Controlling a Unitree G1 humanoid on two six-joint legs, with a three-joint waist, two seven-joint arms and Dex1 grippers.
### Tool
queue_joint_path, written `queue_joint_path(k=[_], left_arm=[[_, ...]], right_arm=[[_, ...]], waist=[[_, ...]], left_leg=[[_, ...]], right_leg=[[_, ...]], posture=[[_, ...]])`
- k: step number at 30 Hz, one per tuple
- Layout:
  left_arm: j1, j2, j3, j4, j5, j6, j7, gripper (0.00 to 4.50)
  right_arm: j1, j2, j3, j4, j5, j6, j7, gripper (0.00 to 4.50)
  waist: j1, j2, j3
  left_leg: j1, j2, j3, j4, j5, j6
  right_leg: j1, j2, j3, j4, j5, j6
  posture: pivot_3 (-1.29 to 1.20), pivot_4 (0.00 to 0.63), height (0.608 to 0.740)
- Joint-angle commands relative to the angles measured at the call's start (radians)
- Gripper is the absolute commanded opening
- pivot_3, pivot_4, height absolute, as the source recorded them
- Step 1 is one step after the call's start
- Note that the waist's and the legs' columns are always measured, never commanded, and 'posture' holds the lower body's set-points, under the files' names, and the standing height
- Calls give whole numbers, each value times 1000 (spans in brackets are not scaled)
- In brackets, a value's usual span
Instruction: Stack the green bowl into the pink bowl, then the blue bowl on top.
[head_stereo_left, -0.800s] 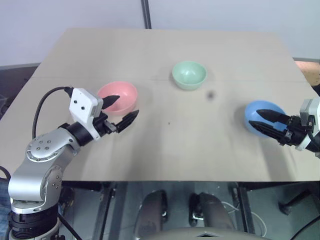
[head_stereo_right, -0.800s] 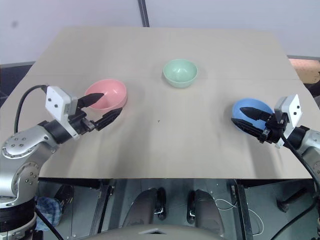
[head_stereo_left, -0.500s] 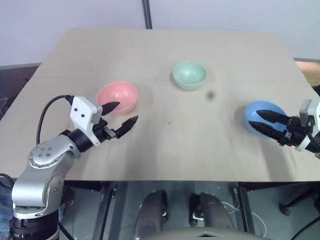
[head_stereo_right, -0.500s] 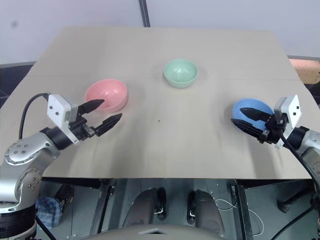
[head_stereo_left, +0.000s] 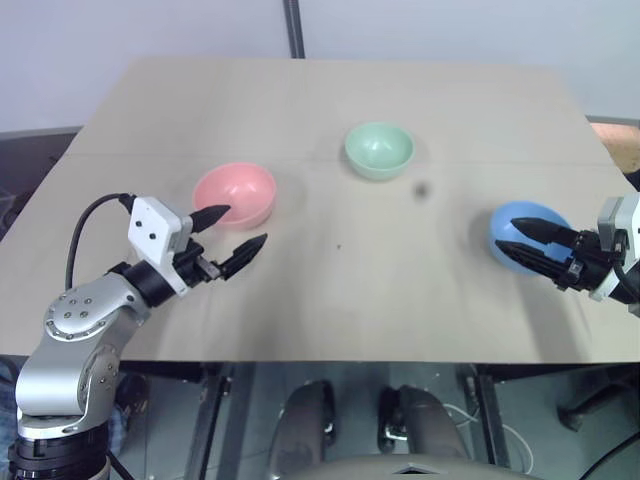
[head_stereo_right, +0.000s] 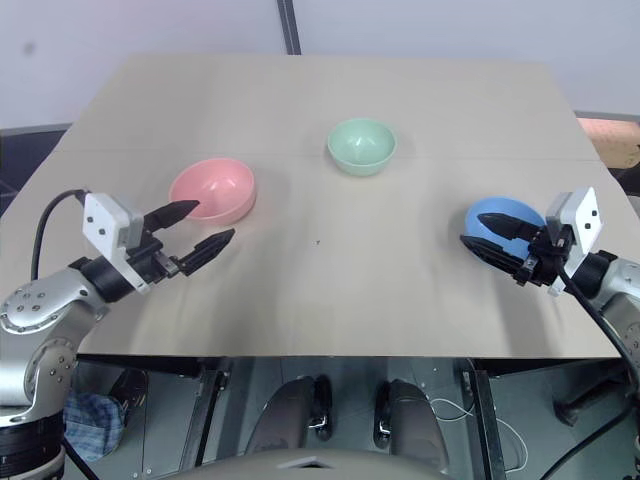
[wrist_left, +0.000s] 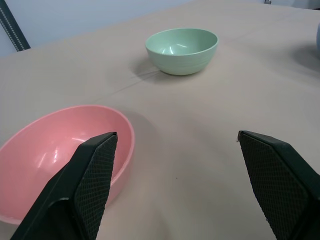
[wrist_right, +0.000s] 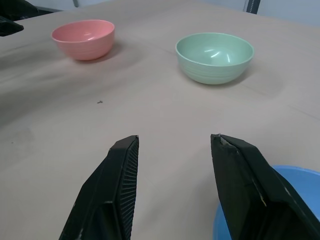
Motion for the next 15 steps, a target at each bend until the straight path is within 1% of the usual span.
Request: queue_joint_path(k=[1,5,8,15], left_arm=[[-29,18,-20,3,39,-22,23,4074],[-69,32,-82,17,124,-25,65,4074],[-117,38,-130,20,173,-5,100,4074],[-196,43,-219,52,260,11,129,4074]], right_arm=[[-11,9,-6,-65,60,-22,23,2532],[-11,12,-19,-128,183,38,24,2532],[-10,5,-20,-155,235,58,26,2532],[-9,-5,-12,-155,245,48,30,2532]], waist=[[0,0,0],[0,0,0],[0,0,0],[0,-1,0]], left_leg=[[0,0,0,0,0,0],[0,0,0,0,0,0],[1,0,-1,0,0,0],[1,0,-1,0,0,0]], right_leg=[[0,0,0,0,0,0],[0,0,0,0,0,0],[1,0,0,0,0,0],[2,0,-1,0,0,0]], posture=[[0,150,740],[0,150,740],[0,150,740],[0,150,740]])
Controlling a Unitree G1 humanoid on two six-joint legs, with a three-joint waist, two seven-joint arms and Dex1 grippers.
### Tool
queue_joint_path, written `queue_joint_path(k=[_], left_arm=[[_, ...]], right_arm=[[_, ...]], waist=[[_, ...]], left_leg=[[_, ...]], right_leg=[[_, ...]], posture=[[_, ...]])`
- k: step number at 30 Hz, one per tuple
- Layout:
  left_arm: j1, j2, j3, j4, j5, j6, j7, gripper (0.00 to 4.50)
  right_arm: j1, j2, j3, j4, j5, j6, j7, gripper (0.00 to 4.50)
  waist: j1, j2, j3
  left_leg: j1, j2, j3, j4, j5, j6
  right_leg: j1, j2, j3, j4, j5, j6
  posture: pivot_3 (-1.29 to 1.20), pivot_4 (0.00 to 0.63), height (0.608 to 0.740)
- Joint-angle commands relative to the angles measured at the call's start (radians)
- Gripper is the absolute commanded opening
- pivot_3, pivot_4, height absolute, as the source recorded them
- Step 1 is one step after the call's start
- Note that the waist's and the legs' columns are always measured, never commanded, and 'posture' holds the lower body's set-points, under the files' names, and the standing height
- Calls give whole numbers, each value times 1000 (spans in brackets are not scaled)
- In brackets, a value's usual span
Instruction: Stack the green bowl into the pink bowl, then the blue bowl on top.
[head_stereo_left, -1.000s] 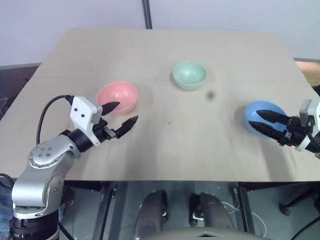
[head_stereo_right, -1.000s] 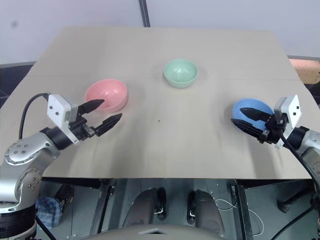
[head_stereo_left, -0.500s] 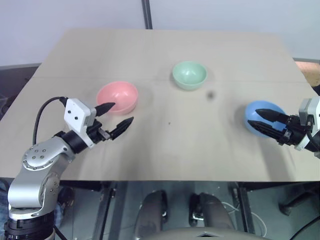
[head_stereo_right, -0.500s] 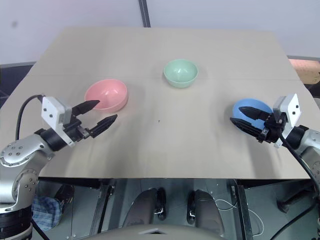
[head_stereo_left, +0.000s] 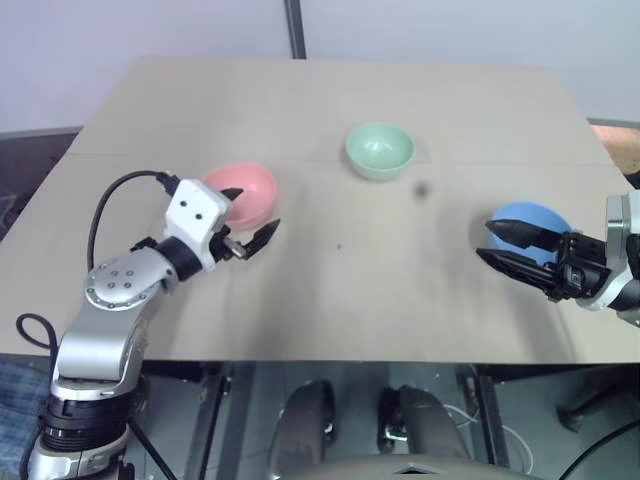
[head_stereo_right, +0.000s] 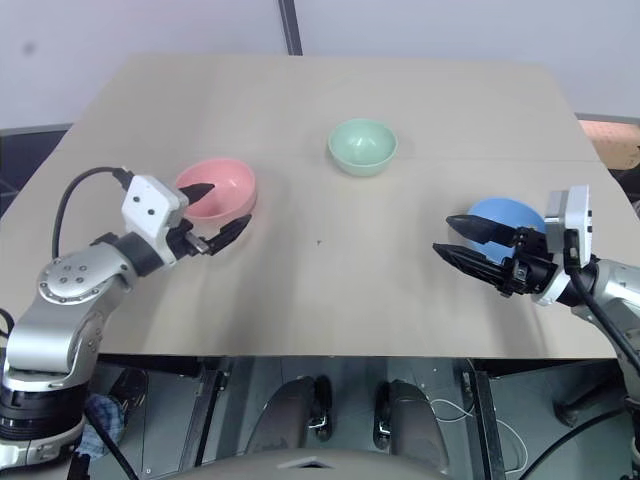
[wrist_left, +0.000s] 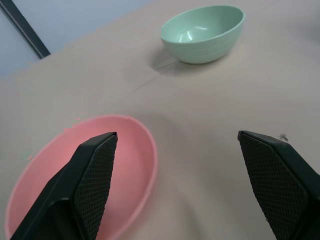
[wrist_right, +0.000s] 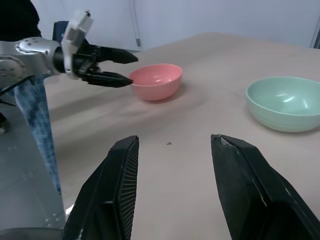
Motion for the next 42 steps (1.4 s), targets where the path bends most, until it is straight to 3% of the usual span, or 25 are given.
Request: queue_joint_path(k=[1,17,22,27,35,38,41,42], left_arm=[[-31,17,-28,11,44,16,20,4074],[-100,55,-154,164,216,125,41,4074],[-143,43,-191,207,212,117,4,4074],[-161,36,-202,223,209,126,-22,2542],[-165,31,-216,226,222,114,-28,2542],[-166,31,-217,228,226,103,-31,1694],[-163,28,-217,230,227,100,-31,184],[-160,27,-217,229,229,98,-32,71]], right_arm=[[-7,-13,-13,-24,15,-18,6,2532],[4,-4,-9,8,-38,-72,17,2532],[2,-1,0,17,-51,-87,19,2532],[8,5,6,17,-61,-97,18,2568],[6,4,10,16,-62,-96,9,2568],[4,1,12,17,-60,-93,7,2568],[1,1,17,21,-64,-95,5,2568],[1,0,19,21,-65,-95,4,2568]], waist=[[-1,0,0],[0,0,0],[0,0,0],[0,0,0],[-1,0,0],[0,0,0],[0,0,0],[0,1,-1]], left_leg=[[0,0,0,0,0,0],[1,0,0,0,0,0],[1,0,0,0,0,0],[1,0,0,1,0,0],[1,0,0,1,0,0],[1,0,0,1,0,-1],[1,0,0,1,0,-1],[2,0,0,1,0,-1]], right_leg=[[0,0,0,0,0,0],[1,0,0,1,0,0],[1,0,0,1,0,0],[1,0,0,1,0,0],[1,0,0,1,0,0],[1,0,0,1,0,0],[1,0,0,1,0,0],[2,0,0,1,0,0]], posture=[[0,150,740],[0,150,740],[0,150,740],[0,150,740],[0,150,740],[0,150,740],[0,150,740],[0,150,740]])
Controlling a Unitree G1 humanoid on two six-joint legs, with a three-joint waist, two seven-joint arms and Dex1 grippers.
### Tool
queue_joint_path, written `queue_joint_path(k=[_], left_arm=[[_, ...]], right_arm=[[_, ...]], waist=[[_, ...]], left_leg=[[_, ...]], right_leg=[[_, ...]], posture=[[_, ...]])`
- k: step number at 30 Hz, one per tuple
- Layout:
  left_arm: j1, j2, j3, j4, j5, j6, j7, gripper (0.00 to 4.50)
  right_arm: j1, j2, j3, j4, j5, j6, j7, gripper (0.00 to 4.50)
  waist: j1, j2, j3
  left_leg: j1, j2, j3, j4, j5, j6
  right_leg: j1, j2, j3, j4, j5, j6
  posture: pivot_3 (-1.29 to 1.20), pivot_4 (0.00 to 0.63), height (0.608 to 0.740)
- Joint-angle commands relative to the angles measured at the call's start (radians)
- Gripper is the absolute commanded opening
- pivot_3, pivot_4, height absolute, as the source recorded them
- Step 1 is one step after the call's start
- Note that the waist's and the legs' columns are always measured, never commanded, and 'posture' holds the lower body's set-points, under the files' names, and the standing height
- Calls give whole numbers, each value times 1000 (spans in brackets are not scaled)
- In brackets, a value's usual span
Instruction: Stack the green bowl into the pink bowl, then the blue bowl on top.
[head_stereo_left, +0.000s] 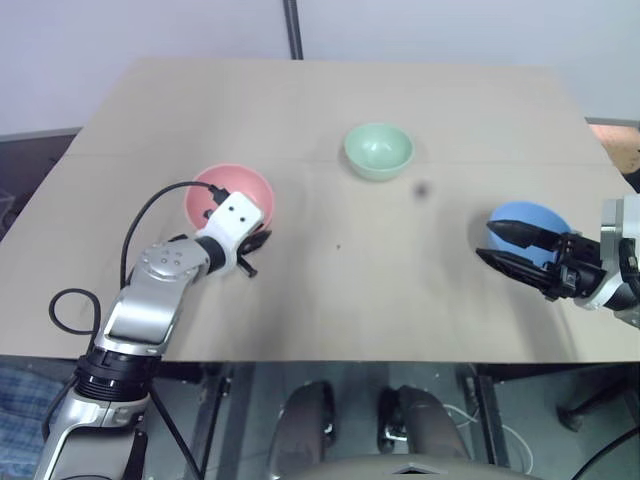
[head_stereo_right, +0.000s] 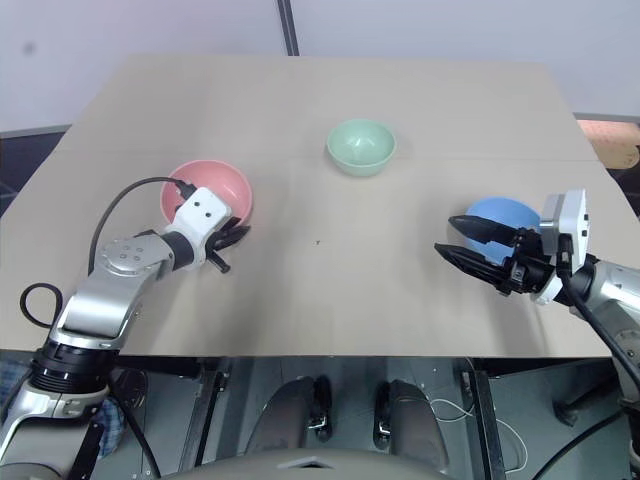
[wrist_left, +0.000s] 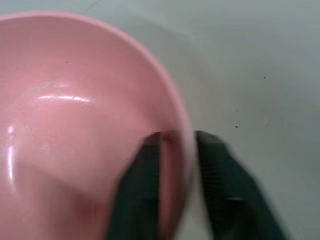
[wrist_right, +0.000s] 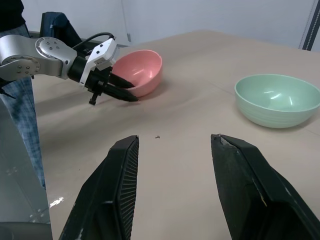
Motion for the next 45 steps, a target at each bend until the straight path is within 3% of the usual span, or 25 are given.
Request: queue_joint_path(k=[1,12,14,18,24,35,38,43,45], left_arm=[[12,2,-7,-17,6,-9,-11,71],[-24,-25,-15,-38,-12,-99,-57,71],[-37,-36,-48,-92,-48,-140,-127,71],[-47,32,-145,-220,-124,-173,-356,71],[-94,80,-199,-254,-151,-248,-512,71],[-149,75,-222,-168,-94,-283,-551,71],[-163,40,-215,-139,-91,-298,-529,1054],[-185,-11,-214,-104,-57,-332,-477,3675],[-190,-19,-191,-118,-94,-291,-481,3889]], right_arm=[[-11,-5,-10,-12,3,-18,0,2568],[-21,-1,5,-8,-1,-20,-8,2568],[-24,0,9,-5,-5,-23,-8,2568],[-32,2,16,-2,-10,-28,-10,2568],[-26,10,20,-11,-16,-33,-17,2568],[10,25,10,-36,-20,-47,-41,2568],[11,24,11,-36,-18,-48,-46,2568],[5,20,15,-28,-19,-50,-44,2568],[0,16,16,-22,-20,-49,-39,2568]], waist=[[0,2,-1],[1,1,-1],[0,1,-1],[0,1,-1],[0,2,-1],[0,1,-1],[0,1,-1],[1,1,-1],[-1,1,-1]], left_leg=[[2,0,0,0,0,0],[6,0,1,-1,-1,2],[6,0,1,-1,-1,2],[6,0,1,-1,0,0],[7,0,1,-1,0,0],[7,0,1,-1,-1,2],[7,0,1,-1,-1,2],[7,0,1,-1,-1,2],[7,0,1,-1,-1,2]], right_leg=[[2,0,0,0,0,0],[6,-1,1,0,0,0],[6,-1,1,0,0,0],[6,-1,0,0,0,0],[6,1,1,0,0,0],[6,1,1,0,0,0],[6,1,1,0,0,0],[6,1,1,0,0,0],[6,1,2,0,0,0]], posture=[[0,150,740],[0,150,740],[0,150,740],[0,150,740],[0,150,740],[0,150,740],[0,150,740],[0,150,740],[0,150,740]])
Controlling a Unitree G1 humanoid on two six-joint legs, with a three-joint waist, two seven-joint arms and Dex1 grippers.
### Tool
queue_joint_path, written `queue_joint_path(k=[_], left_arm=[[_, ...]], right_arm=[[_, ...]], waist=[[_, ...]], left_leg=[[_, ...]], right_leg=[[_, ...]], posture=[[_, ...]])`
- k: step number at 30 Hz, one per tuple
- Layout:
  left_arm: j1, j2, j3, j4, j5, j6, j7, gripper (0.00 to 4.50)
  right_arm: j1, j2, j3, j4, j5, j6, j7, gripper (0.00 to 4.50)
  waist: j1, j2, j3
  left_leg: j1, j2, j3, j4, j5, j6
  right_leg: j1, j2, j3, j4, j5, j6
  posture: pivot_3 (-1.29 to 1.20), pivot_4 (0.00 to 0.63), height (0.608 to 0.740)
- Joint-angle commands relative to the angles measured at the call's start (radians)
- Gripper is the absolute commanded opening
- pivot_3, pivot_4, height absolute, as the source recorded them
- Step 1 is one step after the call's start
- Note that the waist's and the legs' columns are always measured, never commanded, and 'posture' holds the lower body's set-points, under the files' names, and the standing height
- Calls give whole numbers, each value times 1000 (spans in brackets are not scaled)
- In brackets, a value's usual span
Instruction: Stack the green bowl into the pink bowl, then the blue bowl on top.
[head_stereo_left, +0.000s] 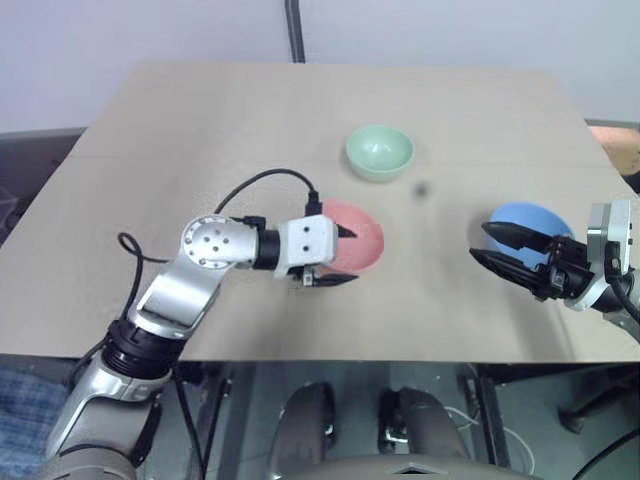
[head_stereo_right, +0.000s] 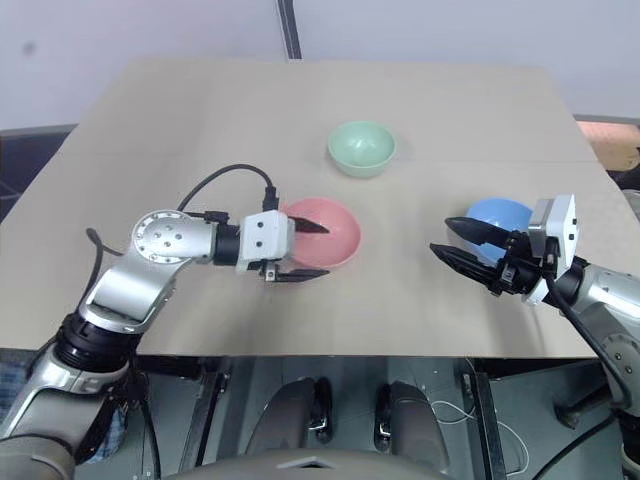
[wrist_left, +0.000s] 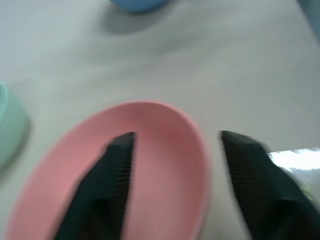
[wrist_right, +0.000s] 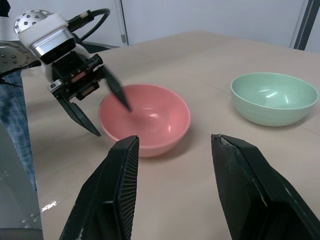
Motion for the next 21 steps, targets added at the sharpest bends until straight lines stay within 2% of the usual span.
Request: queue_joint_path(k=[1,6,12,16,21], left_arm=[[-26,-6,44,-24,-40,28,6,3889],[-18,-17,113,-26,-84,67,47,3889],[60,3,290,-3,-150,227,160,3889],[151,45,383,16,-143,230,200,3889],[212,52,464,30,-149,209,255,3889]], right_arm=[[-14,-10,-21,-14,8,-18,8,2568],[-21,-13,-18,-8,7,-17,14,2568],[-21,-19,-19,-1,2,-14,24,2568],[-31,-30,-20,20,-3,-12,34,2568],[-84,-47,9,79,-27,6,24,2568]], waist=[[0,0,0],[1,0,0],[-2,0,0],[-1,0,0],[2,0,0]], left_leg=[[0,0,0,0,0,0],[0,0,0,0,1,-1],[0,0,0,0,1,-1],[1,0,0,0,1,-2],[1,0,0,0,0,1]], right_leg=[[0,0,0,0,0,0],[0,0,0,0,0,0],[0,0,0,0,0,0],[0,0,0,0,0,0],[0,-1,0,0,0,0]], posture=[[0,150,740],[0,150,740],[0,150,740],[0,150,740],[0,150,740]])
